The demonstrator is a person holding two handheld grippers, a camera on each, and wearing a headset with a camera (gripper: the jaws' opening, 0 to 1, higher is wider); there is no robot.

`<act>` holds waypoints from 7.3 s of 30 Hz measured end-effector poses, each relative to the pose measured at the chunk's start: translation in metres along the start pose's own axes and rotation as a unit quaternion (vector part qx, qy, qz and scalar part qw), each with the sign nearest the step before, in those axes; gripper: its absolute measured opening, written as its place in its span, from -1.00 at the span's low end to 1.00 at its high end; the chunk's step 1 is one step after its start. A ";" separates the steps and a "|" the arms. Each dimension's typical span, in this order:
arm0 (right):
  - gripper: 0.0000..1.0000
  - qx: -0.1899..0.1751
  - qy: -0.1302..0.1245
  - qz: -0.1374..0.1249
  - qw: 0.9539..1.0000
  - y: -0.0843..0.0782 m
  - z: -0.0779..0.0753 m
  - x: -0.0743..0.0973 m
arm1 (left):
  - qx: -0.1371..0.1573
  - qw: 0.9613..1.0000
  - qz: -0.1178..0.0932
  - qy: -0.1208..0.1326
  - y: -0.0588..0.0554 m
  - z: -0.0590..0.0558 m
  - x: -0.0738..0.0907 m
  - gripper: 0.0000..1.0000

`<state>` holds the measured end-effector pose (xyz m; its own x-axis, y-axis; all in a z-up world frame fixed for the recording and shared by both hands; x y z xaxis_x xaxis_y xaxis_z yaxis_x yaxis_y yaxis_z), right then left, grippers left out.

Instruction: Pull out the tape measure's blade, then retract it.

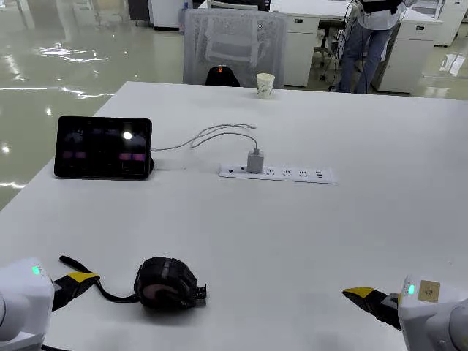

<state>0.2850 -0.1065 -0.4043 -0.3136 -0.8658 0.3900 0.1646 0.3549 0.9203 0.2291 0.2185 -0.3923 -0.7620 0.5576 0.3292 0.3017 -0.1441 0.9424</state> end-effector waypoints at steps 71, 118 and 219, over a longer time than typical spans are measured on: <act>0.38 0.092 0.144 0.020 0.985 0.029 -0.032 -0.116 | -0.060 0.988 0.094 -0.106 0.008 0.051 -0.048 0.05; -0.73 0.172 0.247 0.056 0.952 0.025 -0.015 -0.202 | -0.134 0.962 0.148 -0.187 0.006 0.069 -0.084 -0.44; -0.82 0.170 0.246 0.081 0.951 0.007 -0.051 -0.149 | -0.132 0.958 0.150 -0.206 0.011 0.063 -0.082 -0.51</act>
<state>0.3802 0.0071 -0.4573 0.1787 -0.8208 0.5426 -0.1642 0.5189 0.8389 0.3309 0.2228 -0.4123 -0.3561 0.7271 0.5870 0.2738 -0.5194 0.8094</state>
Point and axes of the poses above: the centre of the closed fingertips' face, and the gripper's own axes: x roughly backward along the fingers, z roughly to its left, y roughly out of its top, the point moved 8 cm from there along x, roughly backward along the fingers, and after that the axes turned 15 degrees about -z, right-handed, at the moved point
